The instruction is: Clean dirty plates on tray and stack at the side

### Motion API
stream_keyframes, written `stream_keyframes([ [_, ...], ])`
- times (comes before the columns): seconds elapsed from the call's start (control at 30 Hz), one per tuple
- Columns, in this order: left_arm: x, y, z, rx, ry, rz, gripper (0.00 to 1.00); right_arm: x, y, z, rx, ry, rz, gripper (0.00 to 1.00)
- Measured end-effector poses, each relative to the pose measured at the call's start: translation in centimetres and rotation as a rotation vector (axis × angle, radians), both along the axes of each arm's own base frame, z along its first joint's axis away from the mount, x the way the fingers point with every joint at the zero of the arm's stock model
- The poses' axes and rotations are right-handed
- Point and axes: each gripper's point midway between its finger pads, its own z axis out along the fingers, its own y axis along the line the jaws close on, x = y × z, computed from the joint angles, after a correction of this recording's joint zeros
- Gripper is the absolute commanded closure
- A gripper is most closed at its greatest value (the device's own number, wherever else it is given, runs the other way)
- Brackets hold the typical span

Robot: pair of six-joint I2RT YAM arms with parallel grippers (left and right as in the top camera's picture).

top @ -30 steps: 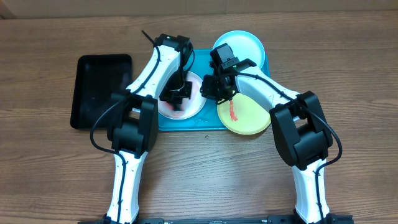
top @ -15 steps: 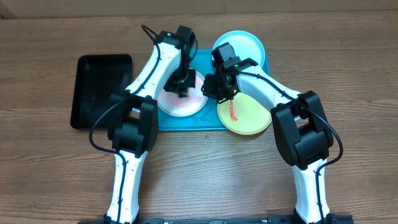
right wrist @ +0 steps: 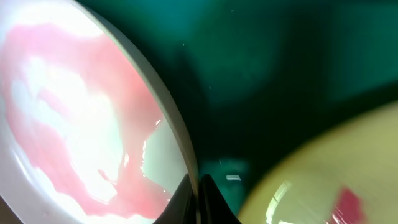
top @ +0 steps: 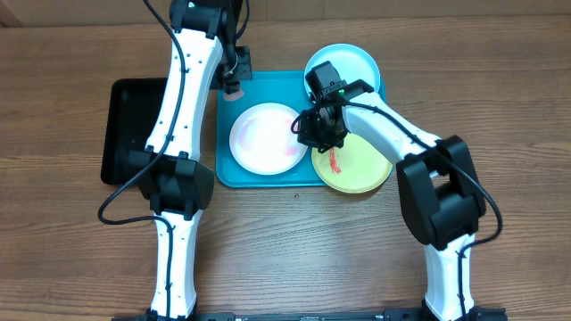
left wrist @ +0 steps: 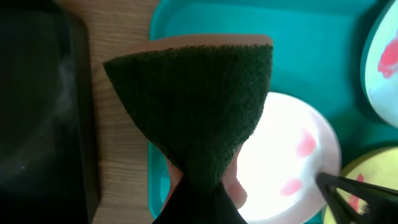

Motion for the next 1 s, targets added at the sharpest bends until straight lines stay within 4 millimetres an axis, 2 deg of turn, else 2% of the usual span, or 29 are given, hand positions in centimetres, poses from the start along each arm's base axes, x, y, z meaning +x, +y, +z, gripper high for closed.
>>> stream_keyframes([
  [0.23, -0.1, -0.3, 0.0, -0.014, 0.004, -0.003, 0.96, -0.3, -1.7, 6.1, -0.068, -0.121, 0.000, 0.96],
  [0.4, -0.1, -0.2, 0.0, -0.015, 0.004, -0.002, 0.96, -0.3, -3.1, 9.0, -0.120, -0.197, -0.005, 0.96],
  [0.73, -0.1, -0.2, 0.0, -0.014, 0.006, -0.002, 0.96, -0.7, -6.5, 9.1, -0.393, -0.257, 0.011, 0.96],
  [1.0, 0.0, 0.9, 0.0, -0.057, 0.019, 0.029, 0.96, -0.4, -6.3, 11.1, -0.634, -0.432, 0.038, 0.96],
])
